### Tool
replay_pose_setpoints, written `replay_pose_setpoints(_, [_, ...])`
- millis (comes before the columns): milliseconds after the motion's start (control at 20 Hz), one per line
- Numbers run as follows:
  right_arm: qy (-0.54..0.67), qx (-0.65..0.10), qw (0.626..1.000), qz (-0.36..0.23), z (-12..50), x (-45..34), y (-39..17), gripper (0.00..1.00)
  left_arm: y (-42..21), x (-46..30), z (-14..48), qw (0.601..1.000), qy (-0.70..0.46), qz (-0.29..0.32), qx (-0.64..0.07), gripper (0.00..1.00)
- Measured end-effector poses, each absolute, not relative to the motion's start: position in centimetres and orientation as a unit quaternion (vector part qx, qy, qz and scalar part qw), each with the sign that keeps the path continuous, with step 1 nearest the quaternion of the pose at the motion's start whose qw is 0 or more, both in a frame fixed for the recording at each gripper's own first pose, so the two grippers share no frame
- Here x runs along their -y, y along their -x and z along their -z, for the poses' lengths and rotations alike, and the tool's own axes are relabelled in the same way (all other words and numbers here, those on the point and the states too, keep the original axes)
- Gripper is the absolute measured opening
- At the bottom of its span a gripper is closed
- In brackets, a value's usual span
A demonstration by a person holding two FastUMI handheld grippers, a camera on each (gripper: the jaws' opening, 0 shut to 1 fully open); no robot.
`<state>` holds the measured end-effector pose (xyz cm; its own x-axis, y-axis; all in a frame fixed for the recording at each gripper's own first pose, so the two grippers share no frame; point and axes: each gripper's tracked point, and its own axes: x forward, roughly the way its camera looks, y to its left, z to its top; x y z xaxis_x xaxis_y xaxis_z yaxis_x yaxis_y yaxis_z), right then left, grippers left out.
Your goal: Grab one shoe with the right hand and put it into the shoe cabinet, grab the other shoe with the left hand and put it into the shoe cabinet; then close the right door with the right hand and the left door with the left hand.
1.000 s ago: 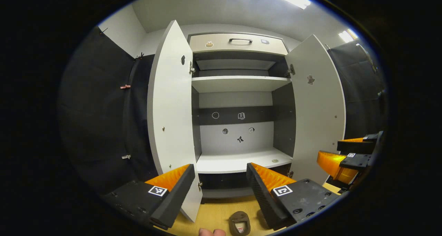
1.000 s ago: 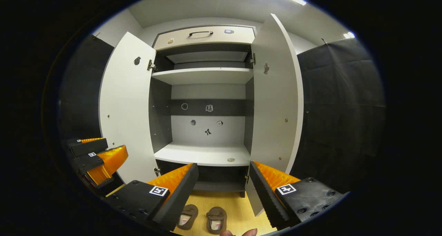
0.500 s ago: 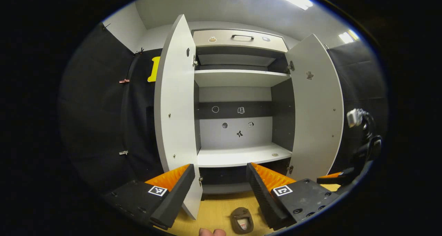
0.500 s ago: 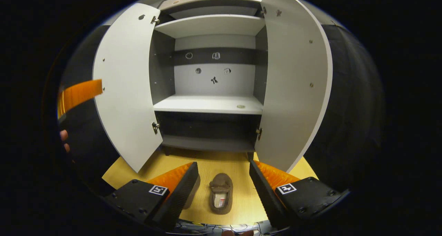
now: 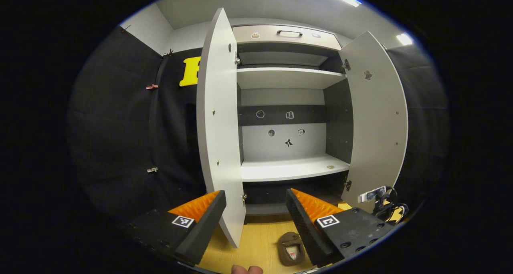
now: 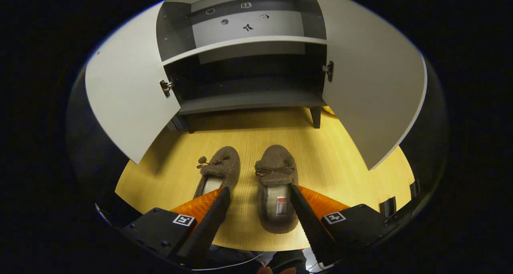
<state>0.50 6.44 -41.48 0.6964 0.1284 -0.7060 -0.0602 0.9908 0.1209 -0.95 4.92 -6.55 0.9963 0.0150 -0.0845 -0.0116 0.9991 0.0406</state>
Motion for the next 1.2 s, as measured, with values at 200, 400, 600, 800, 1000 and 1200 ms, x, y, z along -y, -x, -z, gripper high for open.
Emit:
replay_pose_setpoints(200, [-0.054, -0.41, 0.909, -0.053, 45.8, -7.0, -1.9, 0.98, 1.0, -5.7, 7.6, 0.998, -0.019, -0.021, -0.057, 0.95])
replay_pose_setpoints(400, [-0.066, -0.417, 0.905, -0.05, 48.7, -8.0, -4.2, 0.92, 1.1, -6.1, 8.8, 0.997, -0.022, -0.028, -0.068, 0.95])
replay_pose_setpoints(600, [-0.046, -0.404, 0.913, -0.017, 50.6, -7.3, -6.9, 0.78, 1.2, -7.1, 9.1, 0.996, -0.028, -0.042, -0.078, 0.95])
replay_pose_setpoints(800, [-0.049, -0.404, 0.913, 0.002, 51.1, -6.4, -8.1, 0.3, 1.3, -8.4, 8.6, 0.995, -0.041, -0.053, -0.074, 0.95])
replay_pose_setpoints(1000, [-0.041, -0.421, 0.906, -0.022, 50.4, -6.6, -7.4, 0.06, 1.2, -8.4, 8.6, 0.995, -0.039, -0.048, -0.073, 0.95])
replay_pose_setpoints(1200, [-0.071, -0.402, 0.912, -0.02, 45.7, -5.6, -6.8, 0.06, 1.0, -7.9, 8.8, 0.996, -0.041, -0.039, -0.071, 0.95])
